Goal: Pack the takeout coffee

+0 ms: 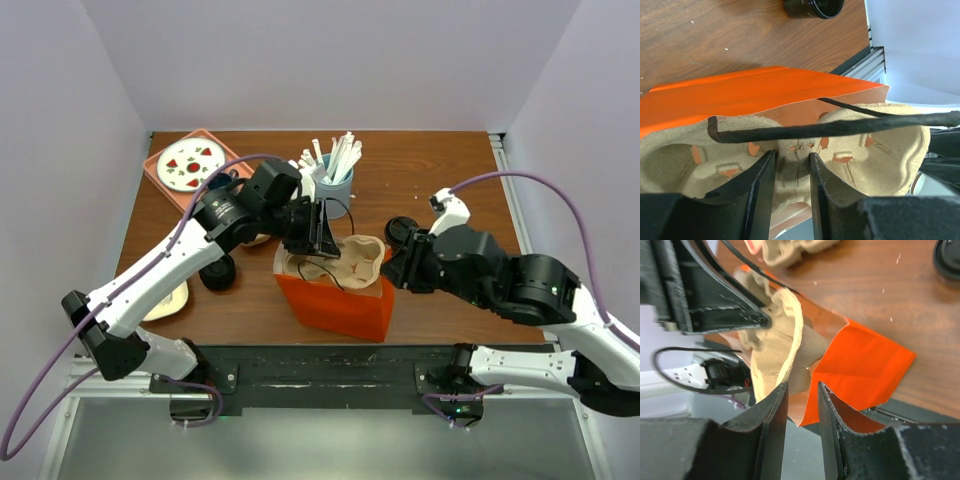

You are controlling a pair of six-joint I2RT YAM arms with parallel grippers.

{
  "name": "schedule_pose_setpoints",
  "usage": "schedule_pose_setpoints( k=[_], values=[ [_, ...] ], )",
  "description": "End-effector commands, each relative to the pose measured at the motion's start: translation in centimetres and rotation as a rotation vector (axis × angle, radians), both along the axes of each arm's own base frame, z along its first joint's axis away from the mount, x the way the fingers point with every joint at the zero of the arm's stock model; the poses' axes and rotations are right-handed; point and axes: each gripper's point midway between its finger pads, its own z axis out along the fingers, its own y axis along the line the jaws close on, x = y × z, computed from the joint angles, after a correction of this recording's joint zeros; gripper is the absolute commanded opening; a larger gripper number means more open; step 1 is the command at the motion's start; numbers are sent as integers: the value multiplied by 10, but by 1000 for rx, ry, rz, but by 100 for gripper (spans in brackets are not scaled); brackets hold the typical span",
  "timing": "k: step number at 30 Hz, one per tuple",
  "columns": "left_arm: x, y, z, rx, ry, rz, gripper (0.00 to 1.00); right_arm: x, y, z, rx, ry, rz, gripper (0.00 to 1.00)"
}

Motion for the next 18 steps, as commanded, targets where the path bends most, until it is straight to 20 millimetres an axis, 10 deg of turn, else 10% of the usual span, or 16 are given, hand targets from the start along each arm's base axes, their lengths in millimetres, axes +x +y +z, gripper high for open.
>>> schedule_pose_setpoints(
  k=[1,11,18],
  values=[
    [-3,-2,6,0,-6,-29,24,-6,9,-15,22,76,-3,33],
    [-2,-5,2,8,-2,-31,24,-1,-3,-30,-123,97,-44,27],
    [0,-3,-5,44,1,-24,24,0,-8,-29,-146,84,-49,4]
  ],
)
